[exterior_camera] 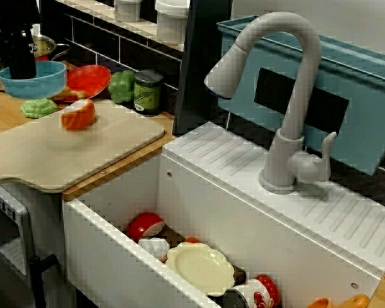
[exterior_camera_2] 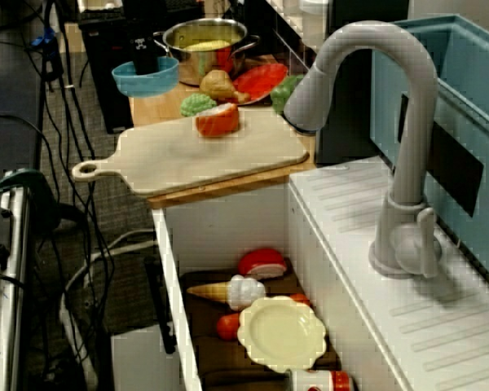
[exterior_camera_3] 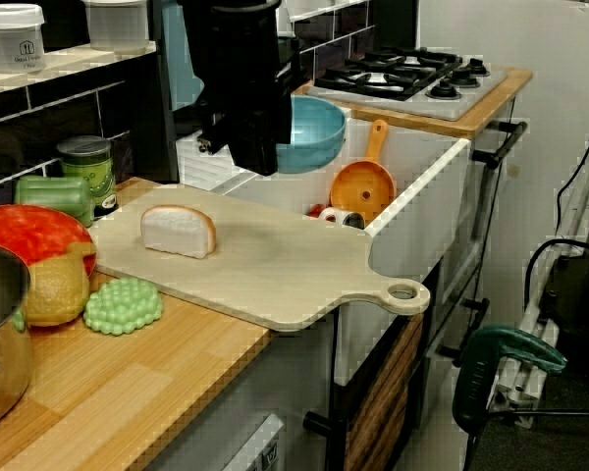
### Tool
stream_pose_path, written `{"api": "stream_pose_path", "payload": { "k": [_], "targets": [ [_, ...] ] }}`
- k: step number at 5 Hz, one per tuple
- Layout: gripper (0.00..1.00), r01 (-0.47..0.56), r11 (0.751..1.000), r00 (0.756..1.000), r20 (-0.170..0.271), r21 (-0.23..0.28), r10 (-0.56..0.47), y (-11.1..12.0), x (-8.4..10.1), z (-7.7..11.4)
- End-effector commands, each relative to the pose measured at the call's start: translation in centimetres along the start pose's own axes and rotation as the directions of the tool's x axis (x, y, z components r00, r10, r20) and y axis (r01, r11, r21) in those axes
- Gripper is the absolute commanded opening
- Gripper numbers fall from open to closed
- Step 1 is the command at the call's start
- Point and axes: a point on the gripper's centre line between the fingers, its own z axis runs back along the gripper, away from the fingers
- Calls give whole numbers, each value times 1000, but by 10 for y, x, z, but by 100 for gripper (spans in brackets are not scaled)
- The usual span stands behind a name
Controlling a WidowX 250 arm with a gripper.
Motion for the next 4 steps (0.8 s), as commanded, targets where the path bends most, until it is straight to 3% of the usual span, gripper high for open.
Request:
{"api": "stream_pose_path", "payload": {
  "k": [1, 2, 4],
  "targets": [
    [0, 44, 999, 997, 68, 30, -46, -2, 12, 42],
    [0, 57, 998, 997, 53, 8, -57, -4, 19, 48],
    [0, 59, 998, 995, 77, -11, -58, -7, 16, 67]
  ]
}}
